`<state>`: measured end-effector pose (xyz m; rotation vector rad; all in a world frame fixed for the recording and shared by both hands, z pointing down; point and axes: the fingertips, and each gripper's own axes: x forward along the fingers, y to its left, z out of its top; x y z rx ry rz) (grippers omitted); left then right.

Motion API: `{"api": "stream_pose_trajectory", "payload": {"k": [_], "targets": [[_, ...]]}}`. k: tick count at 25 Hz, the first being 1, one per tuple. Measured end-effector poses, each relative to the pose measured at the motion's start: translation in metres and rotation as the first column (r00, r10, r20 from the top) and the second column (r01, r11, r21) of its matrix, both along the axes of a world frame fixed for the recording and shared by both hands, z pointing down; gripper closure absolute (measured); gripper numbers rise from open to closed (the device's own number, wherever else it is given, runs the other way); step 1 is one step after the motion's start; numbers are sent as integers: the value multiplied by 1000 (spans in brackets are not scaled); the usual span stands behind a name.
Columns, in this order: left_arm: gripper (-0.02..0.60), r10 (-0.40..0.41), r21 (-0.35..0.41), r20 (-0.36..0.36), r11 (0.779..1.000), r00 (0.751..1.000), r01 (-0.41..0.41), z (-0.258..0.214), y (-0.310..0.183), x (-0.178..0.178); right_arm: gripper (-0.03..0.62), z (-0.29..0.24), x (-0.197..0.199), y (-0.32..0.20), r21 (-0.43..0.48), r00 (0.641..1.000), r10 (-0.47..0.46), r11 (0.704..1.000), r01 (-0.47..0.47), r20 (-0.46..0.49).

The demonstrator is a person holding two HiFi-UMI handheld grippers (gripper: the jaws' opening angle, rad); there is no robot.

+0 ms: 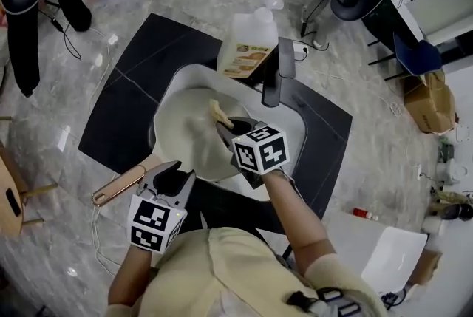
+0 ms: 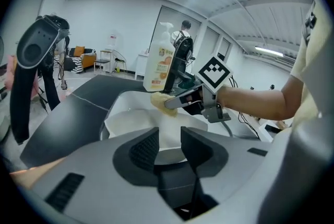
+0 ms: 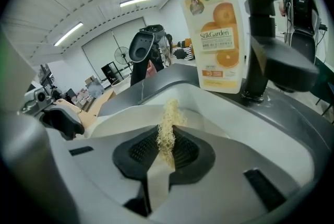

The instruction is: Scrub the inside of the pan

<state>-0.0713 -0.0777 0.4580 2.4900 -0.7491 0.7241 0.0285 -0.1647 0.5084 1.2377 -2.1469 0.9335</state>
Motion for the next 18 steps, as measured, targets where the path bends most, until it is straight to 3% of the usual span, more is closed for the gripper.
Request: {"api": "stream_pose_trajectory", "payload": {"k": [10,18], "targets": [[451,-91,-11,23,996,996,91,2,-8,3,540,51,-11,-37,-114,998,-55,992,56,10],[451,-86,-6,19,996,996,86,2,-11,8,540,86,1,-55,-203,997,20,978,-35,-76]]}}
